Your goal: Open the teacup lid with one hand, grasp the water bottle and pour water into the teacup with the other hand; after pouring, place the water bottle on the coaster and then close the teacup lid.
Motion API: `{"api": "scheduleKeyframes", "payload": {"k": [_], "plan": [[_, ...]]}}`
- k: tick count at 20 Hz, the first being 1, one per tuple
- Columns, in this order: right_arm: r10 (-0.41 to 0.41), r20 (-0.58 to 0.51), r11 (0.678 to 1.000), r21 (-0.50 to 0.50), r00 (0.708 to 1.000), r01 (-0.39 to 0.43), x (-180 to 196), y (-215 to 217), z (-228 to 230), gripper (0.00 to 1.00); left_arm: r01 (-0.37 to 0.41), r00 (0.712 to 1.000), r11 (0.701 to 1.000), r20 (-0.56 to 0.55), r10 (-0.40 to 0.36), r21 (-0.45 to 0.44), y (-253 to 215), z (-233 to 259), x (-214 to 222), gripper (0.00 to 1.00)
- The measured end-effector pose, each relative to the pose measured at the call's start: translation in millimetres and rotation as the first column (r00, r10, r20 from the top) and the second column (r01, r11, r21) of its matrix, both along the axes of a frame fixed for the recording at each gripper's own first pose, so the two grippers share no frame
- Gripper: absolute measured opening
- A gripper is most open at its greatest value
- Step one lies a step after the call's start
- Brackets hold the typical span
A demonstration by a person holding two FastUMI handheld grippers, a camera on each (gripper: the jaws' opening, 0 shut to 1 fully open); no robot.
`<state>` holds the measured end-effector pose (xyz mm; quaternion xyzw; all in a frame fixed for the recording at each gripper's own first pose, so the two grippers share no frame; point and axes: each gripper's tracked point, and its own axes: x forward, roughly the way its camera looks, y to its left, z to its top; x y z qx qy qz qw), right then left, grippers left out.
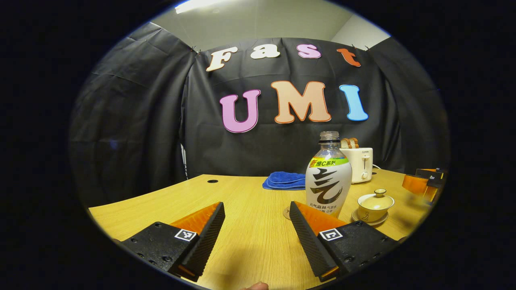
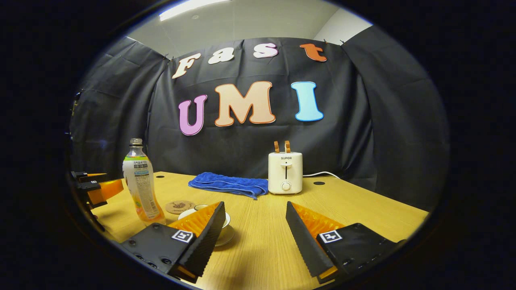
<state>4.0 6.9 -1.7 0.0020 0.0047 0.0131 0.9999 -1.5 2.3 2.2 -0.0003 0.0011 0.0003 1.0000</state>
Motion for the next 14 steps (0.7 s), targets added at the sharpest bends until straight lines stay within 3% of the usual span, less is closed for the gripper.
{"api": "scheduleKeyframes", "payload": {"k": [3, 6, 7, 10, 11, 14], "plan": [[0.026, 0.007, 1.0, 0.008, 1.0, -0.026, 2, 9, 8, 0.99, 0.0, 1.0, 1.0, 0.0, 0.0, 0.0, 0, -1, 0, 0.94], [0.056, 0.025, 0.998, -0.018, 0.998, -0.056, 7, 21, 21, 0.94, 0.0, 1.0, 1.0, -0.001, 0.0, -0.001, 0, 0, 0, 0.94], [0.069, 0.02, 0.997, -0.025, 0.997, -0.069, 9, 27, 21, 0.99, 0.0, 1.0, 1.0, -0.001, 0.0, -0.001, -1, -1, 0, 0.94], [0.108, -0.008, 0.994, -0.02, 0.994, -0.108, 14, 43, 19, 0.99, -0.003, 1.0, 1.0, -0.001, 0.003, -0.001, 0, 0, -1, 0.94], [0.12, -0.016, 0.993, -0.018, 0.993, -0.121, 17, 49, 17, 0.94, -0.004, 1.0, 1.0, -0.002, 0.004, -0.001, 1, -1, -1, 0.94], [0.145, -0.047, 0.989, -0.037, 0.988, -0.146, 21, 61, 10, 0.96, -0.004, 1.0, 1.0, -0.002, 0.004, -0.001, 1, 0, 1, 0.94]]}}
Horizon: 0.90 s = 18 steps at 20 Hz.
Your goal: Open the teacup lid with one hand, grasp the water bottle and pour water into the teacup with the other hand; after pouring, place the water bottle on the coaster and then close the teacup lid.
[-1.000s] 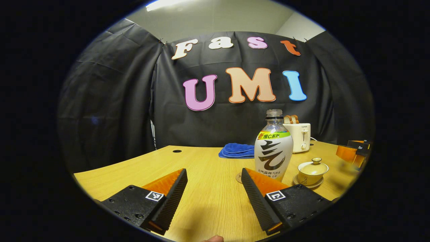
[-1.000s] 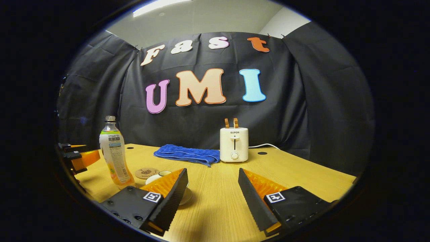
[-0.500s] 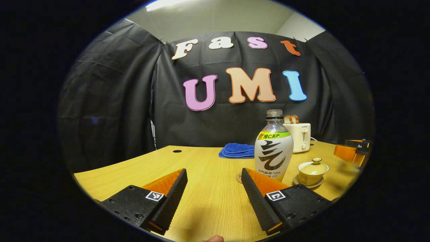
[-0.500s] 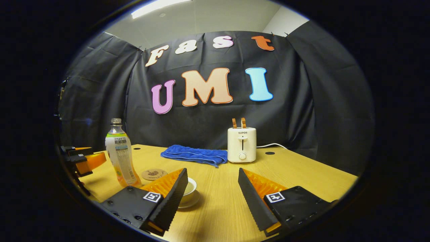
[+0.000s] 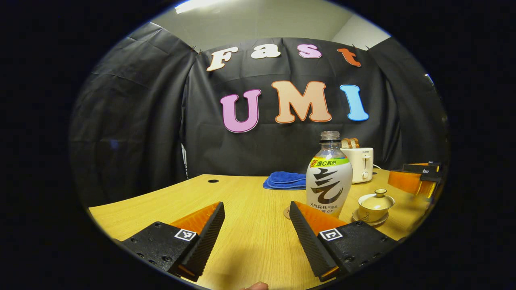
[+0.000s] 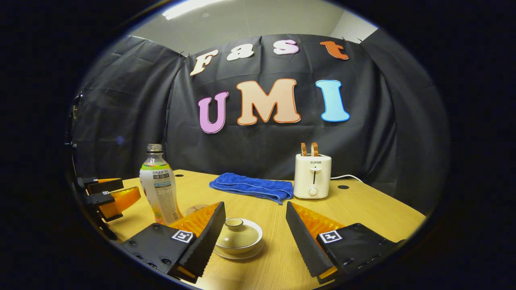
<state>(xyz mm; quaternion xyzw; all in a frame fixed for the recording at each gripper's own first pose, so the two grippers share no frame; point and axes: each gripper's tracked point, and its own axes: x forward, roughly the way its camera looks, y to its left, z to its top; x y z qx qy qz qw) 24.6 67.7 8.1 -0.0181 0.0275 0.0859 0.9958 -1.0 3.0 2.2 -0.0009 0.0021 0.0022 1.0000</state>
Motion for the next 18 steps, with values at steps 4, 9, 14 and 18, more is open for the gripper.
{"api": "scheduleKeyframes", "payload": {"k": [4, 9, 14, 18], "plan": [[0.031, -0.042, 0.999, -0.026, 0.999, -0.032, 7, 16, -14, 0.96, 0.0, 1.0, 1.0, 0.0, 0.0, -0.001, 0, 0, -1, 0.94], [0.051, -0.083, 0.998, -0.042, 0.995, -0.054, 13, 26, -26, 0.94, 0.0, 1.0, 1.0, 0.0, 0.0, -0.001, 0, 0, -1, 0.94], [0.053, -0.118, 0.995, -0.074, 0.992, -0.062, 19, 30, -38, 0.83, 0.0, 1.0, 1.0, 0.0, 0.0, -0.001, 0, 0, -1, 0.94], [0.056, -0.123, 0.995, -0.08, 0.991, -0.066, 21, 31, -40, 0.72, 0.0, 1.0, 1.0, -0.001, 0.0, -0.001, 0, -1, -1, 0.94]]}}
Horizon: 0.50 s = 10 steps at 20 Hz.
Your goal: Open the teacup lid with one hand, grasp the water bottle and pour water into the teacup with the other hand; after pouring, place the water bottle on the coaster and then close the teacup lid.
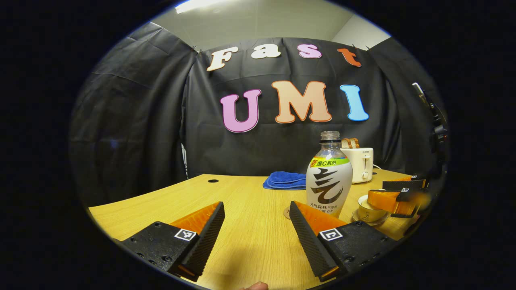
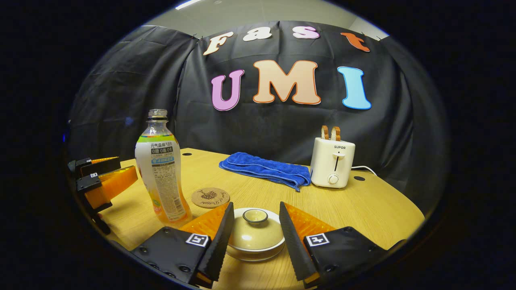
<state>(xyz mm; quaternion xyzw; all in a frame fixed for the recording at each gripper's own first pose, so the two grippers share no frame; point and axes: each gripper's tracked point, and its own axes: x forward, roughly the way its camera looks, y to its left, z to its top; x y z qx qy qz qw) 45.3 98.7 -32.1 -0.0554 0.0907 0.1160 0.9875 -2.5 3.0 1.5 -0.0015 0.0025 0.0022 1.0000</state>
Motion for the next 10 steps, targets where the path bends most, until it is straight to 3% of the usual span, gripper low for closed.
{"api": "scheduleKeyframes", "payload": {"k": [3, 9, 10], "plan": [[0.019, -0.021, 1.0, 0.023, 1.0, -0.018, -1.3, 6.0, -2.1, 0.72, 0.0, 1.0, 1.0, 0.0, 0.0, 0.0, 0.0, 0.6, 0.2, 0.94], [0.013, -0.011, 0.999, 0.042, 1.0, -0.012, 1.5, 2.0, -2.0, 0.33, 0.0, 1.0, 1.0, 0.0, 0.0, 0.0, -0.1, 0.3, -0.4, 0.94], [0.017, -0.006, 0.999, 0.037, 1.0, -0.017, 2.7, 3.2, -1.6, 0.34, 0.001, 1.0, 1.0, -0.001, -0.001, 0.001, 0.0, 0.6, -0.4, 0.94]]}}
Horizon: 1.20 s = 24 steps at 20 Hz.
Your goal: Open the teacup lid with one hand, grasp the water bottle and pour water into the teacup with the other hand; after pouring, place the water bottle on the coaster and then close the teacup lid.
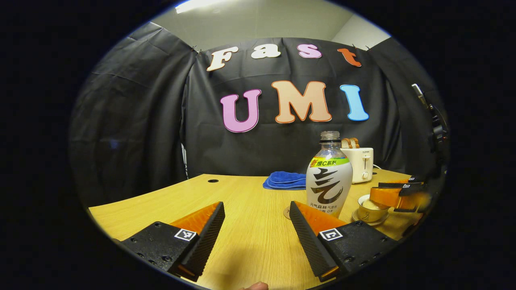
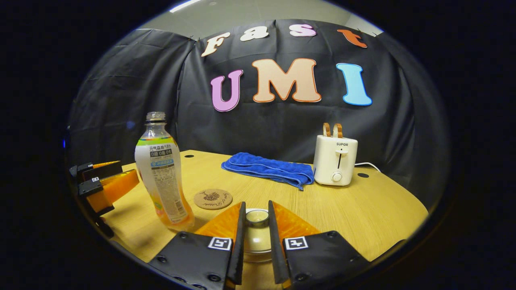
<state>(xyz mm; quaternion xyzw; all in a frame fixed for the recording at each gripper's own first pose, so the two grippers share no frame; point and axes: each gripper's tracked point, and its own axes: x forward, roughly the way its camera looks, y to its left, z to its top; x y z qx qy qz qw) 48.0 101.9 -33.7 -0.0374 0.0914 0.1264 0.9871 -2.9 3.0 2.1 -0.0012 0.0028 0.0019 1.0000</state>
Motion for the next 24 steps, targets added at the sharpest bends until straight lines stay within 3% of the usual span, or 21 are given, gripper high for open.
{"api": "scheduleKeyframes", "payload": {"k": [2, 18, 24], "plan": [[0.0, 0.013, 1.0, 0.003, 1.0, 0.0, -1, 0, 2, 0.27, 0.0, 1.0, 1.0, 0.0, 0.0, 0.0, 0, 0, 0, 0.95], [0.003, 0.061, 0.997, 0.078, 0.998, -0.007, -9, -11, 30, 0.27, 0.014, 1.0, 1.0, 0.001, -0.014, 0.0, -3, 1, 0, 0.94], [-0.012, 0.099, 0.994, 0.108, 0.995, 0.002, -20, -29, 57, 0.28, 0.116, 0.993, 0.993, 0.026, -0.115, -0.037, -31, 9, -8, 0.94]]}}
